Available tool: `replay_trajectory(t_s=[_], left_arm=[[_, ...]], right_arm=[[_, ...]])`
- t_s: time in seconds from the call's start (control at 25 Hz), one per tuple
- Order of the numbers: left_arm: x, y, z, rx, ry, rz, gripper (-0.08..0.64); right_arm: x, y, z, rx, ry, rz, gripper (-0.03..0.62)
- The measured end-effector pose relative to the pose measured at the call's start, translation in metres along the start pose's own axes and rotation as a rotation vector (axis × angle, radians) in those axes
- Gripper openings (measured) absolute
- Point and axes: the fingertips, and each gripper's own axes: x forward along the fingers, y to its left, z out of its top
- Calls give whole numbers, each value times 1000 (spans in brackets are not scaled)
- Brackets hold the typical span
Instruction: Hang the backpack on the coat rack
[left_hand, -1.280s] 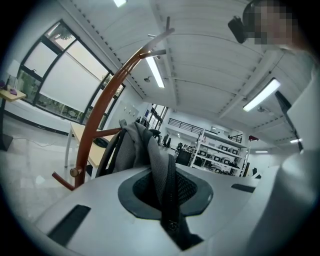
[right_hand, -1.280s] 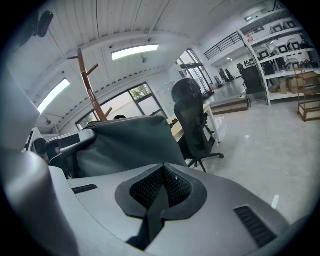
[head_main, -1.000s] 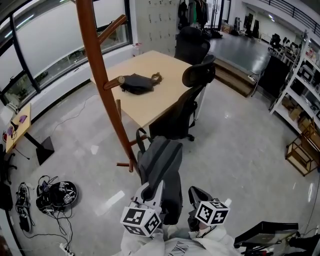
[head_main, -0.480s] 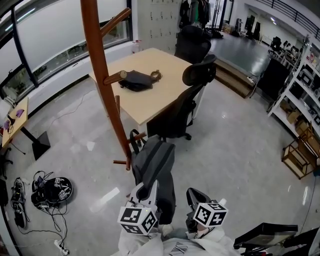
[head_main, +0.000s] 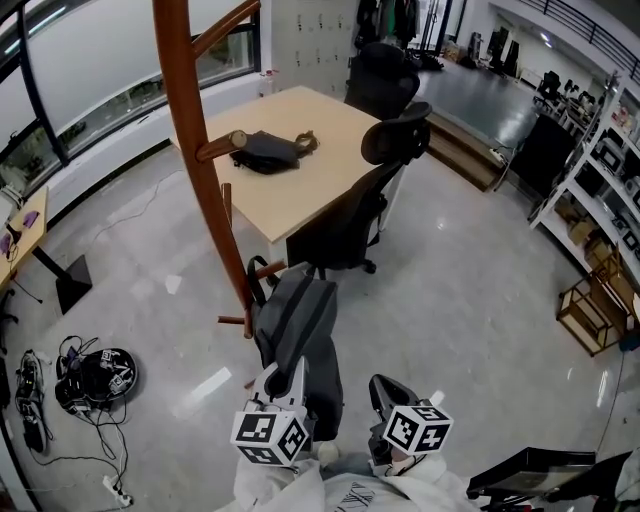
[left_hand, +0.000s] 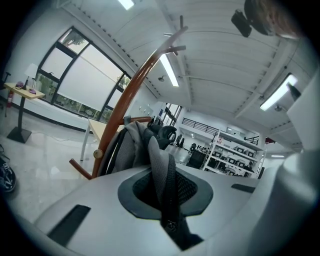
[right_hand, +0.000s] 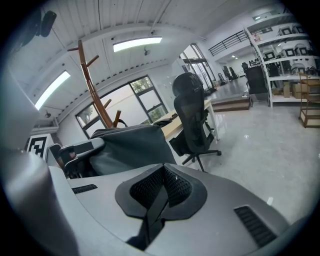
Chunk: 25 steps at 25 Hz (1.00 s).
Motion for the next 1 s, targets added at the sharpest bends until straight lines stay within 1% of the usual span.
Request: replay_trajectory(t_s=[0.32, 0.64, 1.0], left_arm=[[4, 14, -17, -9, 21, 43, 26], [8, 31, -40, 2, 74, 83, 32], [16, 51, -61, -24, 127, 145, 41]], right_arm=[[2, 2, 1, -9, 2, 2, 12], [8, 10, 0, -5, 2, 14, 12], [4, 11, 2, -2, -17, 7, 12]])
